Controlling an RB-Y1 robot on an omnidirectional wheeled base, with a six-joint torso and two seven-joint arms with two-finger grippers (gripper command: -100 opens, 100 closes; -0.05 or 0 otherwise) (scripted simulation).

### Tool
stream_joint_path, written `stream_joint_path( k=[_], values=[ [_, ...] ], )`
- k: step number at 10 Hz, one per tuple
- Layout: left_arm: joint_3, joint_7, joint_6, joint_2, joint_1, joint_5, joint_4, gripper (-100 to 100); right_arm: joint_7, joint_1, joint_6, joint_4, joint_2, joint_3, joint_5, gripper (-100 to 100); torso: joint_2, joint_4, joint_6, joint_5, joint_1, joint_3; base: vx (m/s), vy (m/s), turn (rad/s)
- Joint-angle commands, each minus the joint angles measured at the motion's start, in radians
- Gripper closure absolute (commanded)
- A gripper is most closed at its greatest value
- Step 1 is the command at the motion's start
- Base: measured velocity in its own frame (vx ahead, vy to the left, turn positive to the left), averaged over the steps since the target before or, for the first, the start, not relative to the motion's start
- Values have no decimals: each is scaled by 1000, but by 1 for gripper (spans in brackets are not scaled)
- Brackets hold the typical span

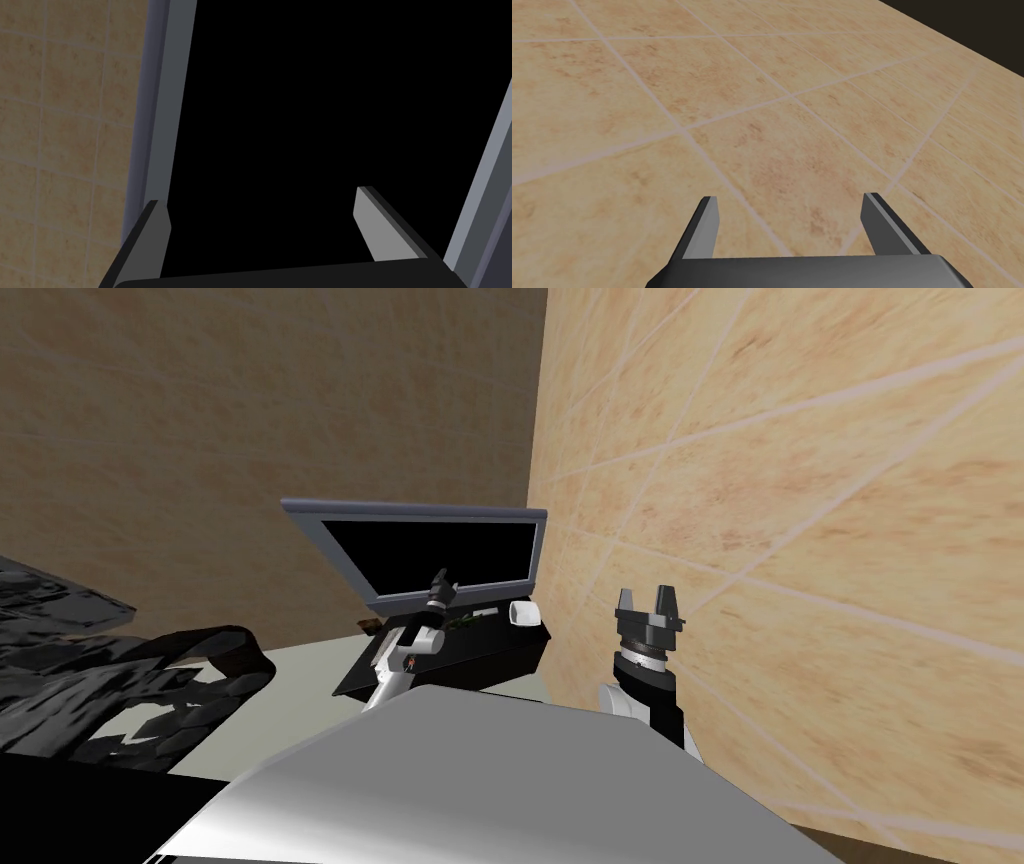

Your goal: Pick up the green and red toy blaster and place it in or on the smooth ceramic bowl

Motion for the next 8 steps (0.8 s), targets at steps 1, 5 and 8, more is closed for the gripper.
stream_joint_path(
  k=[1,5,8],
  values=[
    [7,32,50,2,-42,21,50,-100,0,0,0,0,0,0,0,0,0,0,0,0,0,0,-8,-1,-172],
    [20,88,146,12,-114,56,138,-100,0,0,0,0,0,0,0,0,0,0,0,0,0,0,-6,4,-120],
    [27,115,206,17,-150,71,197,-100,0,0,0,0,0,0,0,0,0,0,0,0,0,0,-7,8,-99]
  ],
)
